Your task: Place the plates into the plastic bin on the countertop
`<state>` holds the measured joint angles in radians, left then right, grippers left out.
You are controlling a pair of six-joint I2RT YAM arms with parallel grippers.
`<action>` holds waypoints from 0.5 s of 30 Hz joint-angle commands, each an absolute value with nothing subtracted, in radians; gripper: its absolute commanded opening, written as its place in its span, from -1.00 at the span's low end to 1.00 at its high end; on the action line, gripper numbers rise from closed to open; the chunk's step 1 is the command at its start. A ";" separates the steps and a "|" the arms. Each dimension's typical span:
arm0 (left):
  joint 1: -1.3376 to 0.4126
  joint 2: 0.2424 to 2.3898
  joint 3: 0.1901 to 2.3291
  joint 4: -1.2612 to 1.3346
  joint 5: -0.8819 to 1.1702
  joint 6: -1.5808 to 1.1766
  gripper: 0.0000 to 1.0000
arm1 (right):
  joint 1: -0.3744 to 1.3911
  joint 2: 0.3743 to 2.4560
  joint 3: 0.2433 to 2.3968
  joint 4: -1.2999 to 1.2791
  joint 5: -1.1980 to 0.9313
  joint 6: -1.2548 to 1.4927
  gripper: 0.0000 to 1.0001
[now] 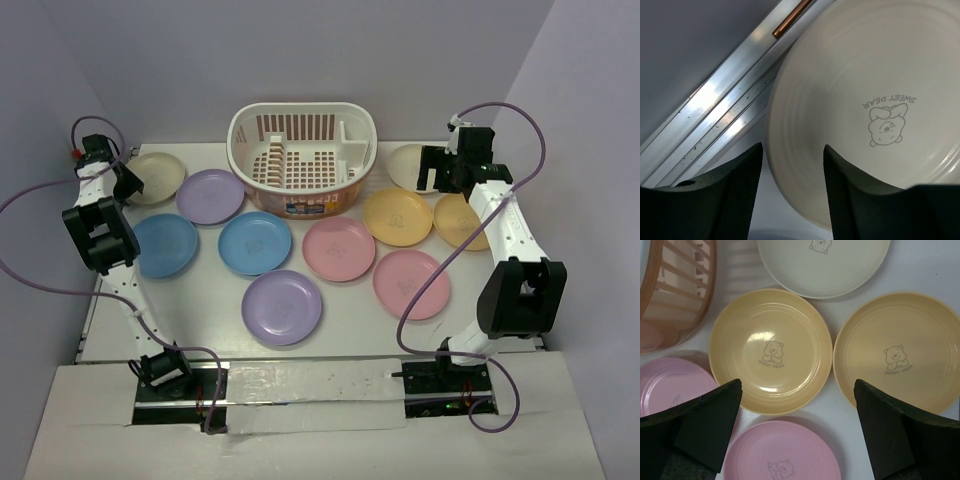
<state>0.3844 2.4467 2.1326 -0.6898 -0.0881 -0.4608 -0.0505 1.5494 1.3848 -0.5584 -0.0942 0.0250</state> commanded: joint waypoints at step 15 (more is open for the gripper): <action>0.411 2.316 2.087 -0.680 -0.042 -0.541 -1.00 | -0.058 1.535 1.447 -0.566 -0.090 0.031 1.00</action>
